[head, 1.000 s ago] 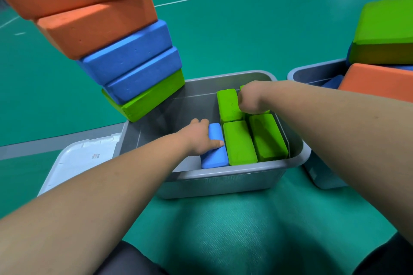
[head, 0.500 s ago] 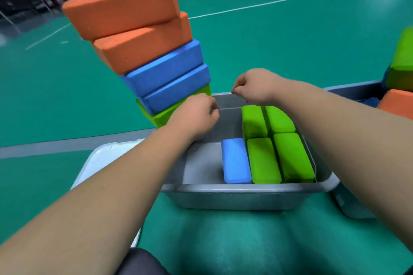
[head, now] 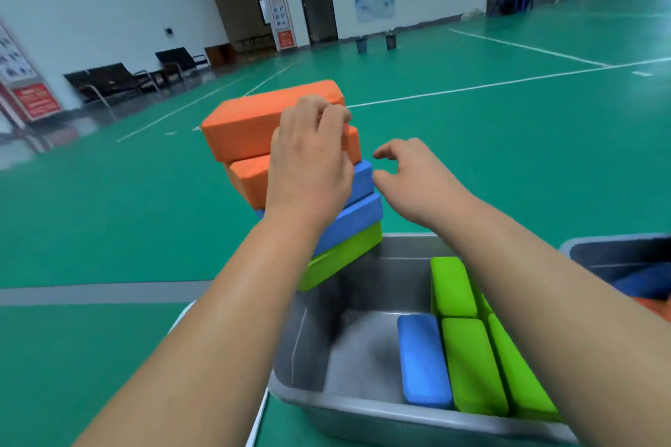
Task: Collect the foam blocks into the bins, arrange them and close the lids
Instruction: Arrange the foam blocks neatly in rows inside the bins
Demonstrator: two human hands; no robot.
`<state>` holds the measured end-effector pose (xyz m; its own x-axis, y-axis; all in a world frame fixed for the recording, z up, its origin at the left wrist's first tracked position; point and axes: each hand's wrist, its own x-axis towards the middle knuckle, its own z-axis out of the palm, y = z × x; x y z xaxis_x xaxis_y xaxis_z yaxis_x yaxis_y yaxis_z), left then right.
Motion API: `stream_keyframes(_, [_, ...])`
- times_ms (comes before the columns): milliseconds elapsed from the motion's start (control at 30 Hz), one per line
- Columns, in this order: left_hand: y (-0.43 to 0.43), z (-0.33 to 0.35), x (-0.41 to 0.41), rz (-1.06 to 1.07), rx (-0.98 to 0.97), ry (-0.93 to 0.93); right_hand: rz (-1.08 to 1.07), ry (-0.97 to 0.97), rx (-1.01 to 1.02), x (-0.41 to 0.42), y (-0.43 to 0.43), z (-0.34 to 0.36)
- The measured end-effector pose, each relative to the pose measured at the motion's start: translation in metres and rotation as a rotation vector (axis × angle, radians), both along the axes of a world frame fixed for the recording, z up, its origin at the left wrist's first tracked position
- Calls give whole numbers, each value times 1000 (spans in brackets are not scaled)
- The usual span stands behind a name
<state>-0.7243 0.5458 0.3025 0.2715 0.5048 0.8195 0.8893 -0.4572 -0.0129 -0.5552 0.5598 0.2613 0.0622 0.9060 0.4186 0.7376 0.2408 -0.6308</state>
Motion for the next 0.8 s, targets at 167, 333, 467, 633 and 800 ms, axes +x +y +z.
stream_keyframes(167, [36, 20, -8, 254, -151, -49, 31, 24, -2, -16, -2, 2])
stream_keyframes(333, [63, 20, -5, 284, -194, 31, 42, 36, -21, -21, -2, 0])
stream_keyframes(467, [72, 13, -4, 333, -121, 130, 24, 53, -18, -18, 0, 0])
stream_keyframes(633, [73, 19, 0, 342, -51, 190, 34, 58, -18, -17, -2, 1])
stream_keyframes(800, [72, 21, -8, 291, -47, 195, 20, 66, -13, -13, -6, 5])
